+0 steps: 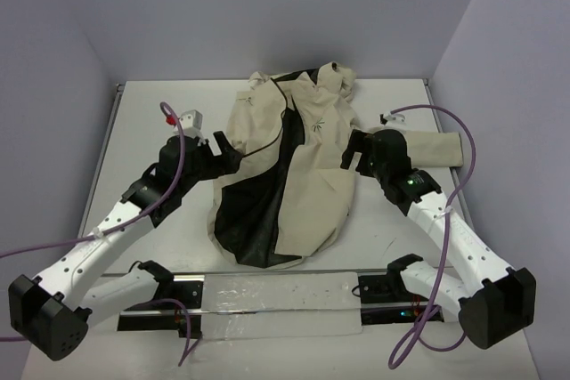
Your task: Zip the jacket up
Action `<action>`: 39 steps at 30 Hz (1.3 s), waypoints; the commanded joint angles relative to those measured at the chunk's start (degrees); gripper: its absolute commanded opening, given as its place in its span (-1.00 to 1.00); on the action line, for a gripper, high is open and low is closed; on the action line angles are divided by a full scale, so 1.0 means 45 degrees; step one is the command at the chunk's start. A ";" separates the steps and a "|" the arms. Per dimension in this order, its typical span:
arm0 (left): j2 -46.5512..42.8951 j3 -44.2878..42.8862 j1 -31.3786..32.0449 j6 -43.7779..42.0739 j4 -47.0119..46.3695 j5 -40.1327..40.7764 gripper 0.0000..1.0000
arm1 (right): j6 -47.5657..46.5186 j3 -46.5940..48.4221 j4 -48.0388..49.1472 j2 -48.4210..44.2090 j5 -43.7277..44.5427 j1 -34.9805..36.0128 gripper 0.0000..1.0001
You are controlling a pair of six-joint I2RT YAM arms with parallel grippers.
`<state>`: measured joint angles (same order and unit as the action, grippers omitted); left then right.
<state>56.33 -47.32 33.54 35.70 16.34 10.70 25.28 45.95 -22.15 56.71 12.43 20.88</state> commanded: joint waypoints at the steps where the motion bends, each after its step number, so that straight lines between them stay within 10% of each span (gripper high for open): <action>1: 0.1793 -0.2233 0.0115 -0.0829 0.0905 -0.0193 0.99 | -0.0007 0.0122 0.0270 -0.0509 -0.0080 0.0105 1.00; 26: 0.8708 -0.7361 0.1590 -0.5296 0.1812 -0.0506 0.76 | 0.0862 0.0075 0.1197 0.0318 -0.1882 0.0183 1.00; 32: 0.7133 -0.5926 0.1450 -0.4720 0.1332 -0.0362 0.85 | 0.0968 0.1333 0.1692 0.1742 -0.2772 0.0748 0.93; 39: 0.2083 -0.2062 -0.1795 -0.1451 -0.0487 -0.3055 0.89 | 0.1427 0.3627 0.2096 0.4588 -0.2076 0.3129 0.93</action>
<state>77.80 -62.48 34.60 19.09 21.20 4.02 29.93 56.02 -16.22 72.29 1.20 29.94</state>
